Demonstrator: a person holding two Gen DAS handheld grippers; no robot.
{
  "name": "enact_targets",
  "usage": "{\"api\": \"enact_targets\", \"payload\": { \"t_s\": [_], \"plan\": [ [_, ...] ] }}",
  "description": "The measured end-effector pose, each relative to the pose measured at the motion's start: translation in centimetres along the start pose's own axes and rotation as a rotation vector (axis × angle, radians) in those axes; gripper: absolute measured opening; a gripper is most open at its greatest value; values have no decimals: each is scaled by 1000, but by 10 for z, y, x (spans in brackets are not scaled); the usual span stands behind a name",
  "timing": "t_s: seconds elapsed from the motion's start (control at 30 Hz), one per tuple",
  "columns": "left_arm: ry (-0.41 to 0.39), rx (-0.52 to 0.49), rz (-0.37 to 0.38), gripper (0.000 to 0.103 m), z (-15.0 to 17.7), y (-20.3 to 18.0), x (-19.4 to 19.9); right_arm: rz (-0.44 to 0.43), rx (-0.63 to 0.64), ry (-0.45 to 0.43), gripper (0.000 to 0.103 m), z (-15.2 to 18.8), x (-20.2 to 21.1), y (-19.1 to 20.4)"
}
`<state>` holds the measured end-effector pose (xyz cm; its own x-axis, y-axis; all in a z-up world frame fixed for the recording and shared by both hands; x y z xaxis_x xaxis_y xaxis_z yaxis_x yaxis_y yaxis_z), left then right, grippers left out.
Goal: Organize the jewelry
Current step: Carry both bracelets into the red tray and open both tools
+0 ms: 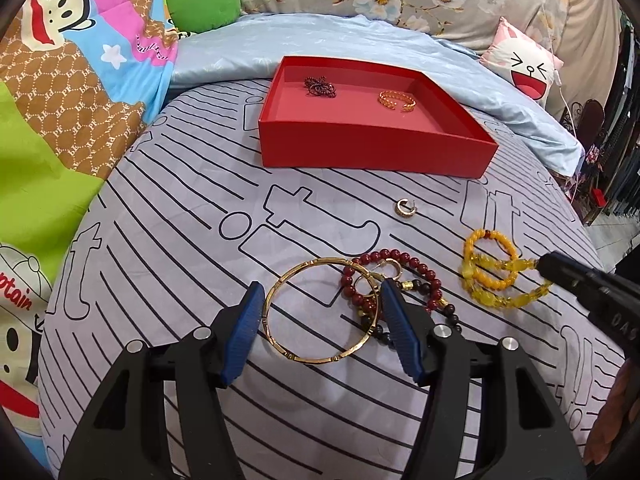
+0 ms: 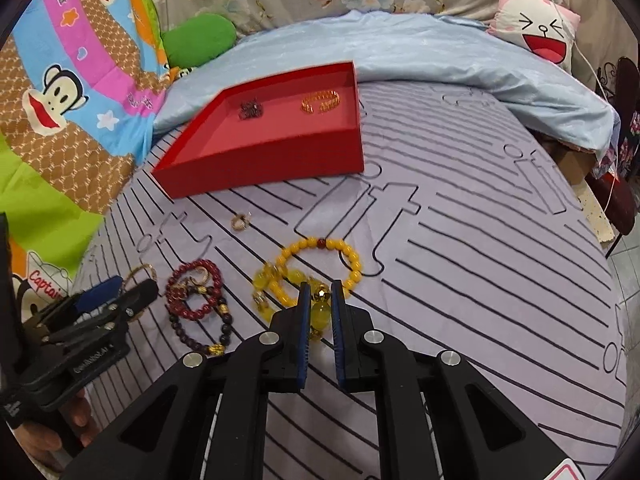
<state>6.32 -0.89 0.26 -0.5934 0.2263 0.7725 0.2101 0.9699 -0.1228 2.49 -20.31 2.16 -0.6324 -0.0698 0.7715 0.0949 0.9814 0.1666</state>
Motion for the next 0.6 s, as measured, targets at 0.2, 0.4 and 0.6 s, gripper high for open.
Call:
{"api": "enact_targets", "payload": {
  "t_s": [0.2, 0.4, 0.6],
  "plan": [
    [-9, -12, 8, 57, -4, -3, 11, -22, 11, -38, 9, -15, 22, 8],
    [-11, -21, 23, 57, -18, -4, 18, -28, 31, -57, 9, -35, 37, 16],
    [-48, -34, 48, 57, -53, -6, 21, -54, 48, -70, 9, -74, 32, 18]
  ]
}}
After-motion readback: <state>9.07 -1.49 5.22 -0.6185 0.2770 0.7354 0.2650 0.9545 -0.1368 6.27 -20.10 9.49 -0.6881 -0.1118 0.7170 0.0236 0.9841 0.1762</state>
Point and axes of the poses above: each gripper's, at about its wrist camera, not at the fingertips, and x roughly against the way its jaws point, y to its left, z to its underside, the point moved 2 cm from there along -x, roughly the way its jaws point, and after that the axes turned 2 degrees about x, right-handed, at the moved point
